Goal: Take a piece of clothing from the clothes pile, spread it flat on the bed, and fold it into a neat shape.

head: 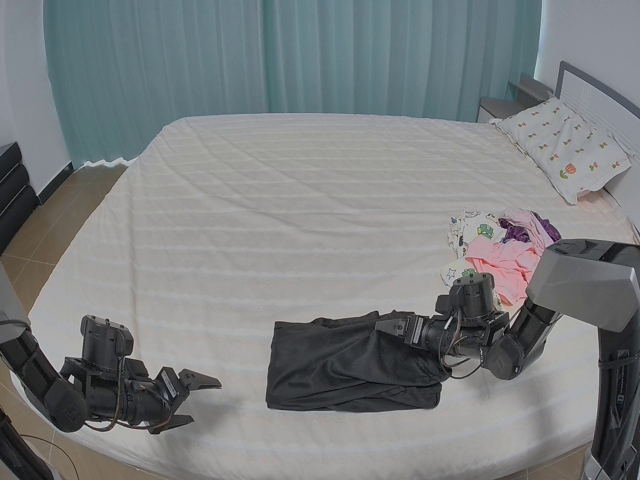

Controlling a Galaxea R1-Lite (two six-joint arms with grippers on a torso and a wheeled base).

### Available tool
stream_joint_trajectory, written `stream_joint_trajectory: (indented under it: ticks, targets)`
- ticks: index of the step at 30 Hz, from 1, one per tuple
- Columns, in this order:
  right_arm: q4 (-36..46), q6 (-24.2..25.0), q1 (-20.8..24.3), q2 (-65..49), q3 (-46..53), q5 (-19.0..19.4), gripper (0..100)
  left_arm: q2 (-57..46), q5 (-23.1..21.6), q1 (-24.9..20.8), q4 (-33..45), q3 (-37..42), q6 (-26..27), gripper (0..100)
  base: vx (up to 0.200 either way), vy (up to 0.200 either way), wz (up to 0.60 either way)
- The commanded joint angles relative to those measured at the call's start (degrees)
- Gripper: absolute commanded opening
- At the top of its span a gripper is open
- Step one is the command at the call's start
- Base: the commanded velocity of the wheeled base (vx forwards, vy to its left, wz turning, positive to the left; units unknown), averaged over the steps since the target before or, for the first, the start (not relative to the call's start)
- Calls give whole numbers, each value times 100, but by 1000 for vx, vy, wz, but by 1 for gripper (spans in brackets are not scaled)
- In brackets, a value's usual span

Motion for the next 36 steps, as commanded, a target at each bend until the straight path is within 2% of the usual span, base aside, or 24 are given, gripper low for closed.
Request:
stream_joint_trajectory:
  ticks: [1,4,9,10,21,27,33,36]
  targets:
    - [-46,-394,-193,2,329,272,100,52,1,1,0,-1,0,100,0,0,0]
    - [-107,-473,-255,-24,461,465,100,52,1,1,0,-1,0,100,0,0,0]
    - [-134,-526,-255,-139,619,553,100,61,1,1,0,-1,0,100,0,0,0]
    - [-125,-526,-255,-183,681,615,0,61,1,1,0,-10,0,100,0,0,0]
    - [-134,-693,-474,-420,1085,773,0,70,1,1,0,-10,0,100,0,0,0]
    - [-213,-737,-510,-692,1701,896,0,70,1,1,0,-10,0,100,0,0,0]
    - [-1065,-693,-448,-613,2325,905,0,70,1,1,0,-10,0,100,0,0,0]
    - [-1206,-702,-448,-631,2544,905,0,70,1,1,0,-10,0,100,0,0,0]
